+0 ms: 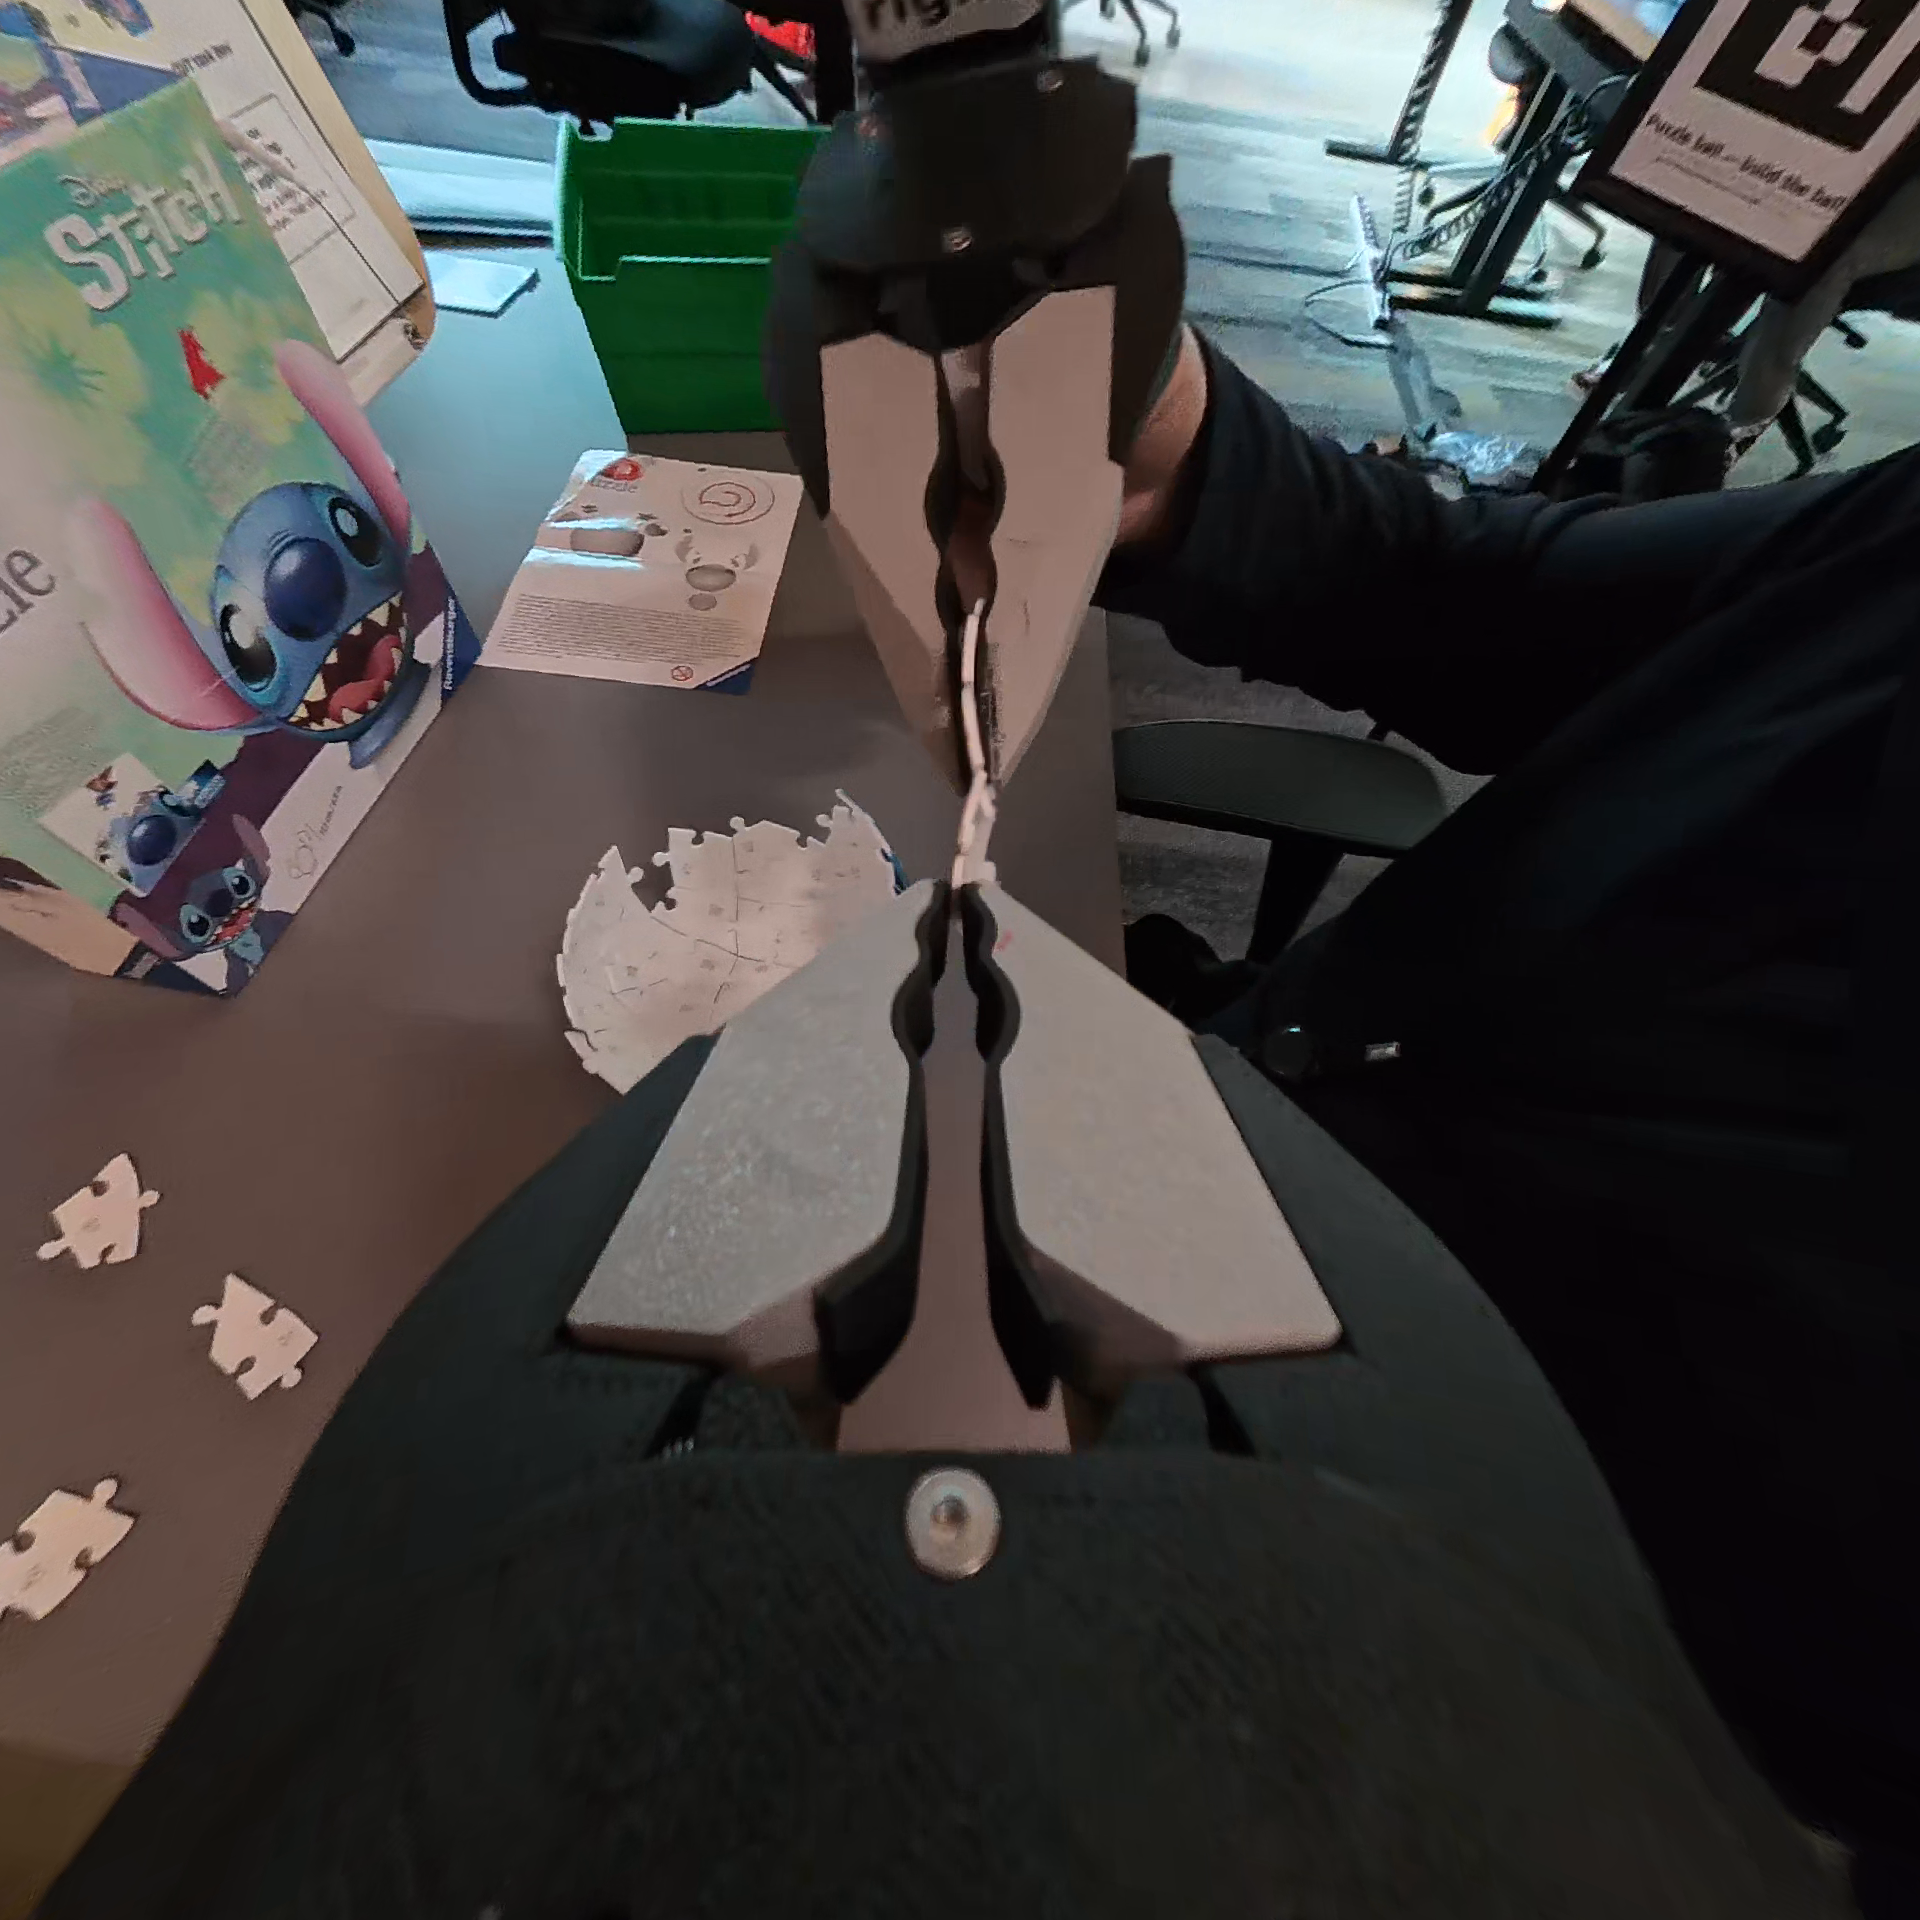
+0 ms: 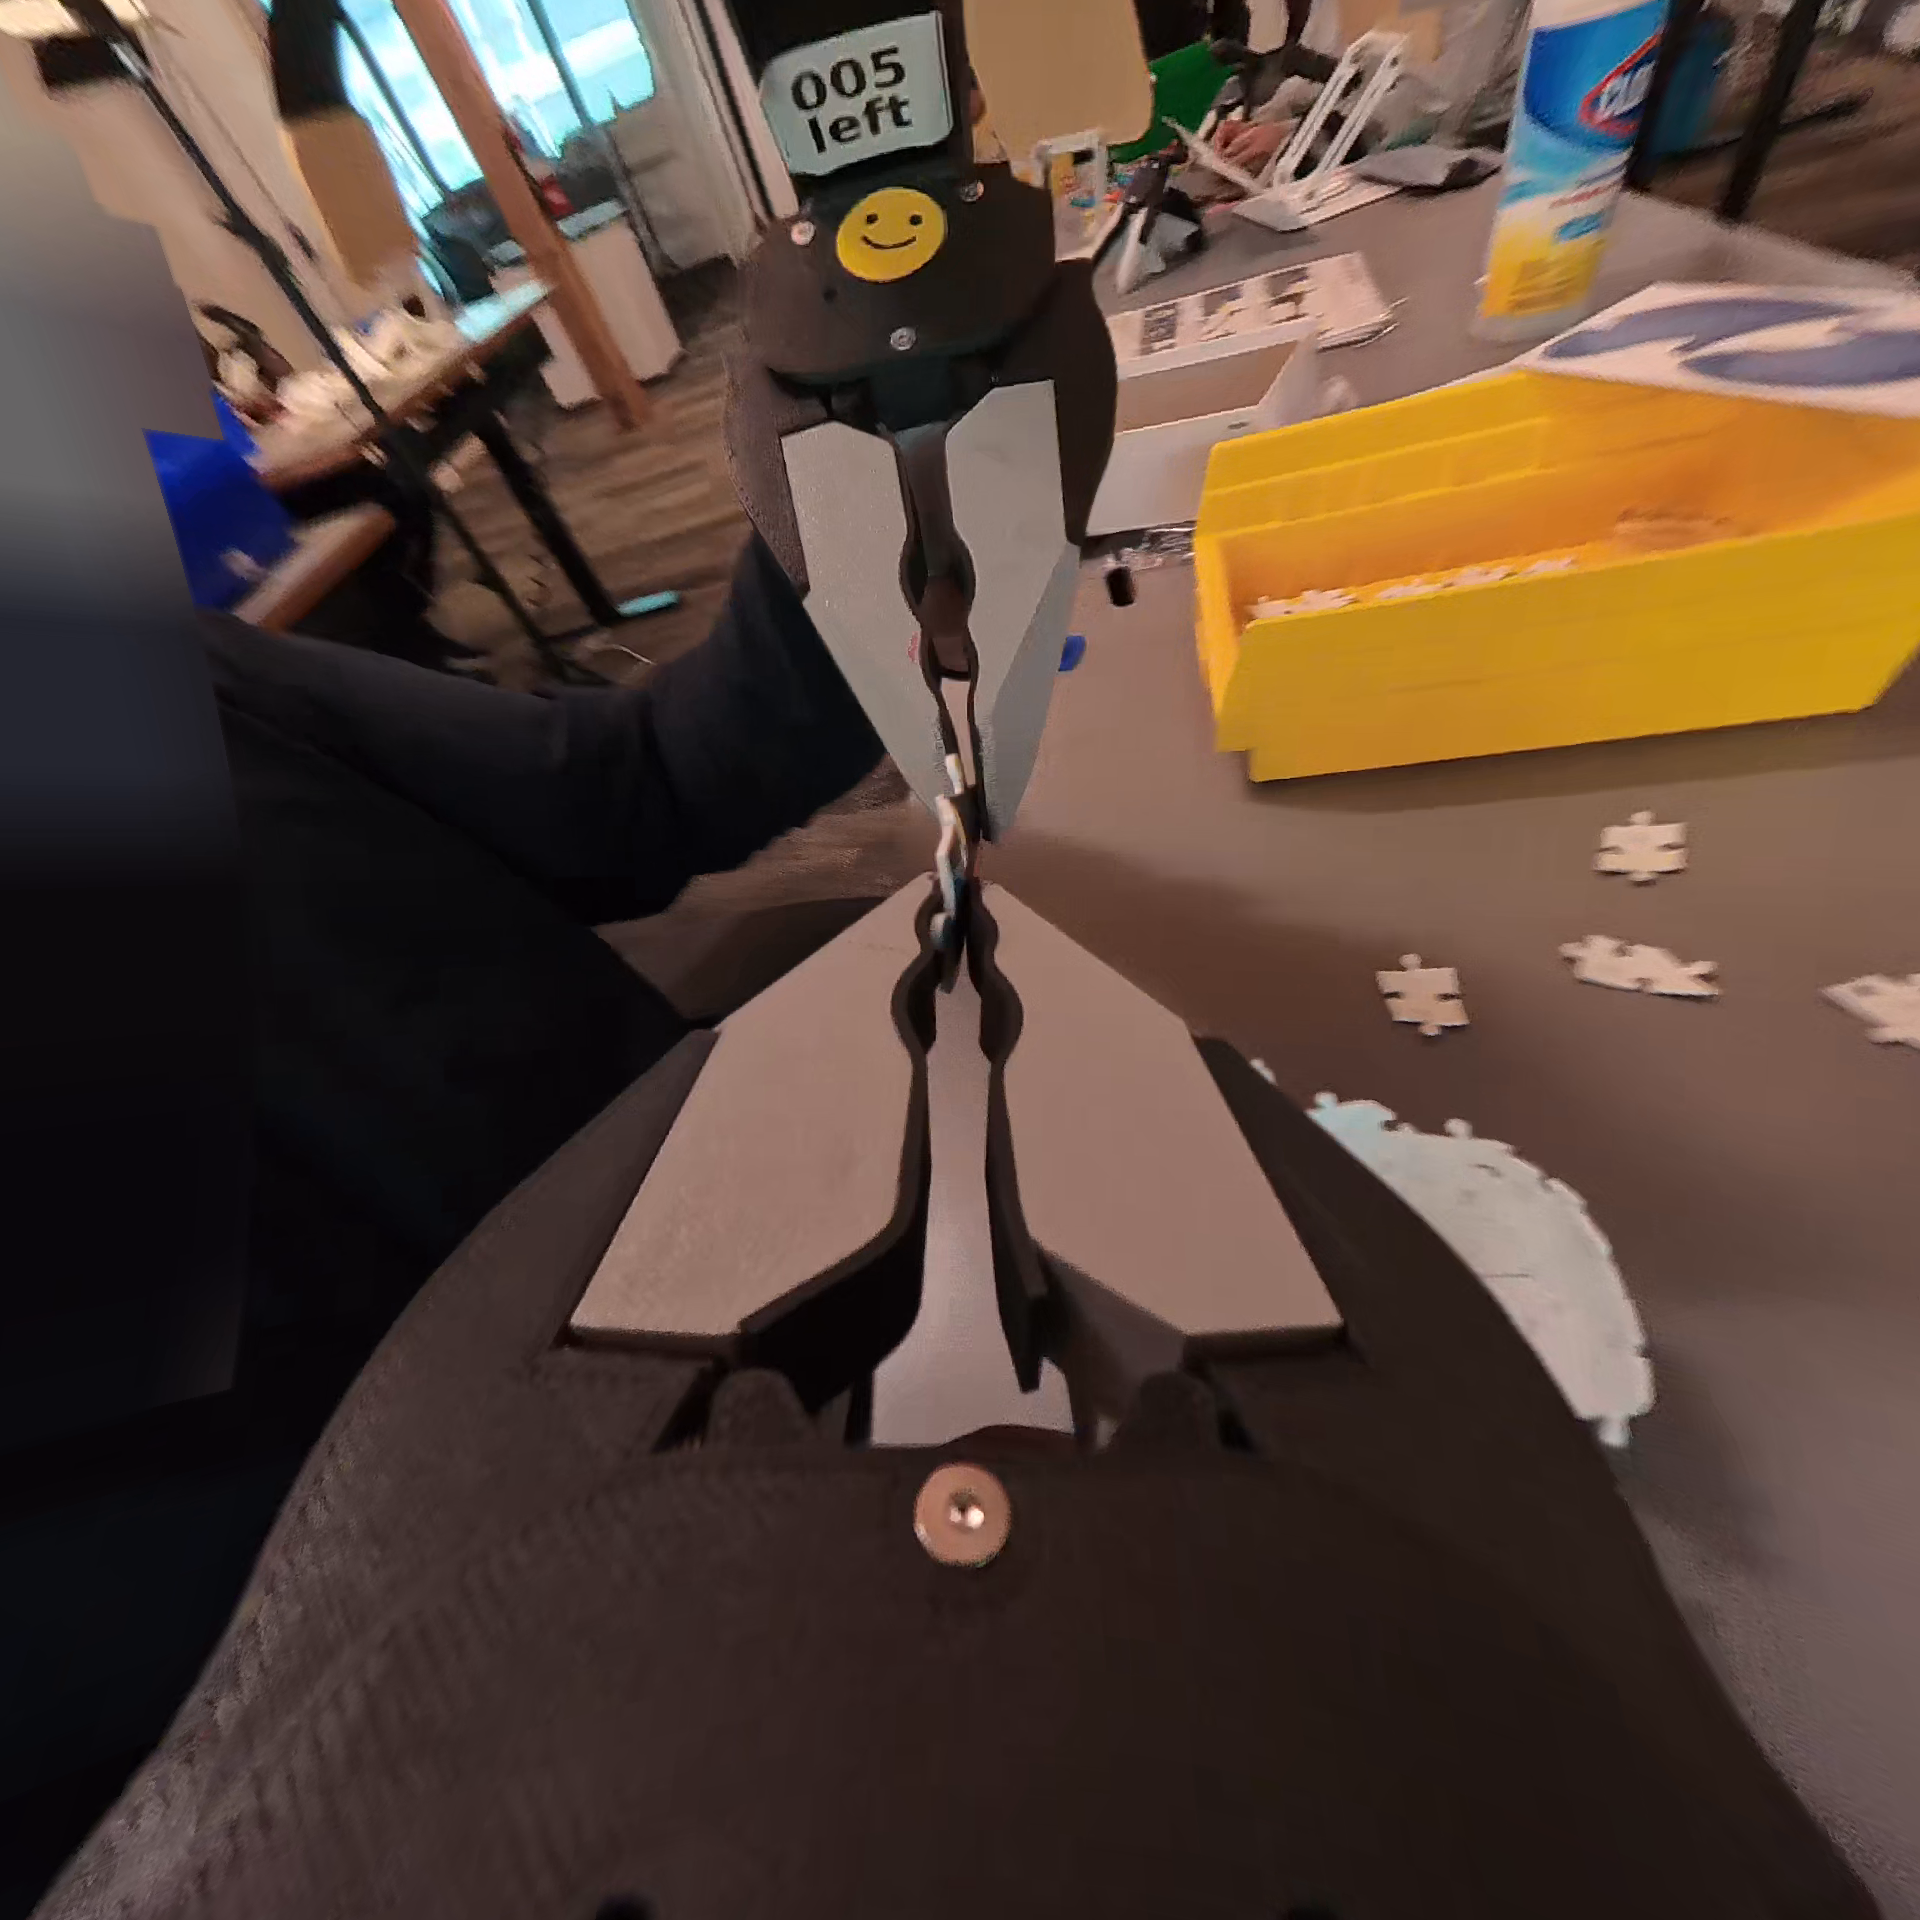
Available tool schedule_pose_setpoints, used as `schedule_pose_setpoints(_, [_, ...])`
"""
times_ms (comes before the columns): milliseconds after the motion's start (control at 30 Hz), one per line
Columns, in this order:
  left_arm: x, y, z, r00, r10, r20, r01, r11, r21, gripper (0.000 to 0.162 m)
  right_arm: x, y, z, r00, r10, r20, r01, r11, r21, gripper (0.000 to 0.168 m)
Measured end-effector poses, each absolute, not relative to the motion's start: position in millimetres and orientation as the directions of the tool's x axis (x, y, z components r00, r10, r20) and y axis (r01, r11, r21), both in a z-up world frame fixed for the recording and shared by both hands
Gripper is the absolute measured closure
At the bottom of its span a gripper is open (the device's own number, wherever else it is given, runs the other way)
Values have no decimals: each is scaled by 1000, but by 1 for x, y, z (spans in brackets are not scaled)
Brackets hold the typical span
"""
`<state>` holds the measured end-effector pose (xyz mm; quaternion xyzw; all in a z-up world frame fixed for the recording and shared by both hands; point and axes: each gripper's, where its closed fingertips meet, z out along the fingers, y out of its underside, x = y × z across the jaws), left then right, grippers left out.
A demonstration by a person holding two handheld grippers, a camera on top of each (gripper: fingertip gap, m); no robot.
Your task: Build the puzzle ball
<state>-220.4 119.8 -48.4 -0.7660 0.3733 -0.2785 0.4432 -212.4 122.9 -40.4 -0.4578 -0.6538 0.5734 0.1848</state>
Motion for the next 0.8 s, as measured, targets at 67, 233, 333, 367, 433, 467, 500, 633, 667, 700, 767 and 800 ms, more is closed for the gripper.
schedule_pose_setpoints(67, [-221,119,-47,549,-828,114,-303,-324,-896,162,-212,121,-39,-545,748,-378,409,-156,-899,168])
schedule_pose_setpoints(233, [-212,102,-36,418,-885,203,-223,-317,-922,162,-203,102,-28,-684,460,-567,471,-315,-824,168])
schedule_pose_setpoints(333, [-211,100,-32,377,-891,253,-141,-325,-935,162,-203,101,-25,-726,448,-522,414,-321,-852,168])
schedule_pose_setpoints(367, [-214,102,-31,379,-884,272,-109,-334,-936,162,-206,103,-25,-726,480,-492,383,-313,-869,168])
schedule_pose_setpoints(433, [-219,109,-35,392,-871,295,-67,-347,-936,162,-211,109,-31,-704,563,-432,337,-270,-902,168])
schedule_pose_setpoints(467, [-222,113,-42,407,-865,293,-78,-353,-932,162,-214,112,-36,-681,607,-409,332,-241,-912,168])
schedule_pose_setpoints(500, [-225,116,-47,417,-862,288,-88,-353,-931,162,-218,115,-41,-658,643,-392,330,-222,-917,168])
schedule_pose_setpoints(633, [-233,123,-54,476,-846,242,-120,-335,-935,161,-224,121,-47,-599,698,-392,339,-223,-914,168])
schedule_pose_setpoints(667, [-232,122,-52,470,-852,232,-121,-323,-939,161,-223,120,-46,-603,694,-394,338,-225,-914,168])
schedule_pose_setpoints(700, [-230,121,-51,462,-858,222,-124,-311,-942,161,-222,119,-45,-605,694,-391,336,-222,-915,168])
schedule_pose_setpoints(767, [-223,117,-52,437,-874,213,-136,-298,-945,161,-220,114,-45,-613,694,-377,334,-204,-920,168])
schedule_pose_setpoints(800, [-219,115,-53,417,-883,217,-141,-299,-944,161,-219,112,-46,-616,692,-376,338,-199,-920,168])
